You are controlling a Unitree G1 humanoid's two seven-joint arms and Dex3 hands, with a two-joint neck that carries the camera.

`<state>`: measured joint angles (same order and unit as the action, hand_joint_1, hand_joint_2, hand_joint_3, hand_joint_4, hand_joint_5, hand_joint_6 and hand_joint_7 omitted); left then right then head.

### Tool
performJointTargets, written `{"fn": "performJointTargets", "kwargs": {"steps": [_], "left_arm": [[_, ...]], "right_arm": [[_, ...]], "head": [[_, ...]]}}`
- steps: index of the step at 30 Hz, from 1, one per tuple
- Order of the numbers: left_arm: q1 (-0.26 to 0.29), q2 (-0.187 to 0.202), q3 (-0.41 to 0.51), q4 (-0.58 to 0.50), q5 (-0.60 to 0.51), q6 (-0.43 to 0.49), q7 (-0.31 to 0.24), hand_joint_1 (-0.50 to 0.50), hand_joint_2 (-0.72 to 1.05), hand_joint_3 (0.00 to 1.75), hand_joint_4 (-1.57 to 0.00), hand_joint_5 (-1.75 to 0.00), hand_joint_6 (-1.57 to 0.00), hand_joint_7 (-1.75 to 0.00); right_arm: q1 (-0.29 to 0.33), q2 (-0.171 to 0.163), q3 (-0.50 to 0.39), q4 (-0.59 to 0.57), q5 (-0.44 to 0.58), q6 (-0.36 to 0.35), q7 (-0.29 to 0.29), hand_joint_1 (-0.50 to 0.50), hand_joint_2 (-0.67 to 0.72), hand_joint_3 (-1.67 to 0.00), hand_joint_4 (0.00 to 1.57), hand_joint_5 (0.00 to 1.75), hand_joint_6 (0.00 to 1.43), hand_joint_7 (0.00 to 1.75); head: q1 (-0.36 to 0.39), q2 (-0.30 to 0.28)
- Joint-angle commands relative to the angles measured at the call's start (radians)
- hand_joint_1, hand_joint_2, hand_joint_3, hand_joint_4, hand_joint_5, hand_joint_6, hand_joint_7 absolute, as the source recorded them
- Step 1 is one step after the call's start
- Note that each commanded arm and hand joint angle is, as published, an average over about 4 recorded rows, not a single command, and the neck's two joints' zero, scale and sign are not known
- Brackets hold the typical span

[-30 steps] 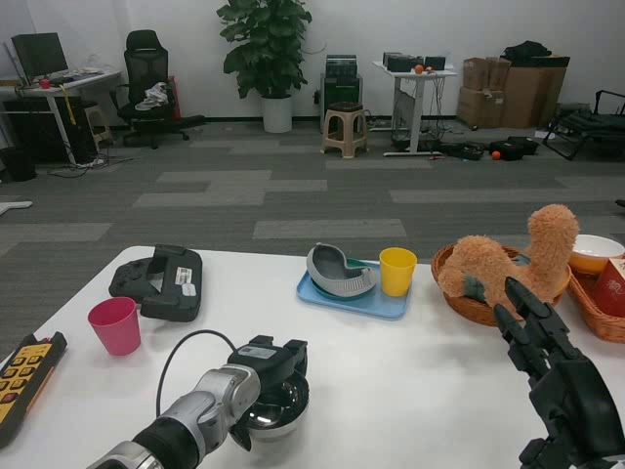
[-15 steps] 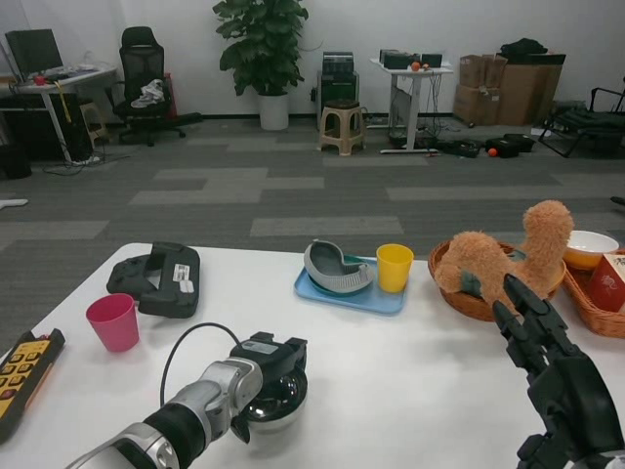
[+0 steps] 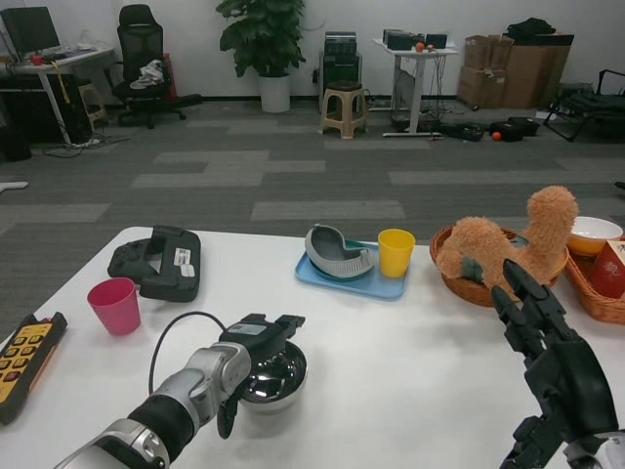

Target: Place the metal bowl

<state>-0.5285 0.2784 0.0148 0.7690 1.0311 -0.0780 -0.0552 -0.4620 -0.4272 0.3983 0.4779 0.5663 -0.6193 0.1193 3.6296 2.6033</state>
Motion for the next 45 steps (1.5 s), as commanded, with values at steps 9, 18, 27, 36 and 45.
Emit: {"fn": "performJointTargets", "kwargs": {"steps": [9, 18, 27, 36, 45], "left_arm": [[0.056, -0.027, 0.22, -0.126, -0.092, -0.16, 0.03, -0.46, 0.21, 0.02, 0.0, -0.41, 0.0, -0.07], [0.116, -0.211, 0.447, -0.232, -0.693, -0.404, 0.057, -0.46, 0.47, 0.0, 0.0, -0.41, 0.0, -0.07], [0.16, -0.041, 0.12, -0.412, -1.416, -0.405, -0.137, -0.46, 0.54, 0.0, 0.0, -0.21, 0.0, -0.07], [0.18, -0.006, 0.147, -0.57, -1.596, -0.373, -0.285, -0.46, 0.58, 0.0, 0.0, -0.85, 0.0, -0.38], [0.229, 0.01, 0.264, -0.704, -1.636, -0.22, -0.36, -0.46, 0.34, 0.0, 0.0, -0.1, 0.0, -0.21]], "right_arm": [[0.0, 0.0, 0.0, 0.01, 0.009, -0.01, -0.004, -0.01, 0.72, 0.0, 0.0, 0.0, 0.0, 0.14], [-0.001, 0.008, -0.001, 0.019, 0.009, -0.01, -0.006, -0.02, 0.72, 0.0, 0.0, 0.0, 0.0, 0.14], [-0.017, -0.006, 0.007, 0.02, 0.009, -0.01, -0.01, 0.0, 0.72, 0.0, 0.0, 0.0, 0.0, 0.14], [-0.025, -0.003, 0.002, 0.023, 0.009, -0.01, -0.01, 0.0, 0.72, 0.0, 0.0, 0.0, 0.0, 0.14], [-0.049, 0.006, -0.001, 0.043, 0.008, -0.01, -0.013, 0.0, 0.72, 0.0, 0.0, 0.0, 0.0, 0.14]], "head": [[-0.011, -0.007], [-0.041, 0.023], [-0.054, 0.018], [-0.1, 0.032], [-0.1, 0.048]]}}
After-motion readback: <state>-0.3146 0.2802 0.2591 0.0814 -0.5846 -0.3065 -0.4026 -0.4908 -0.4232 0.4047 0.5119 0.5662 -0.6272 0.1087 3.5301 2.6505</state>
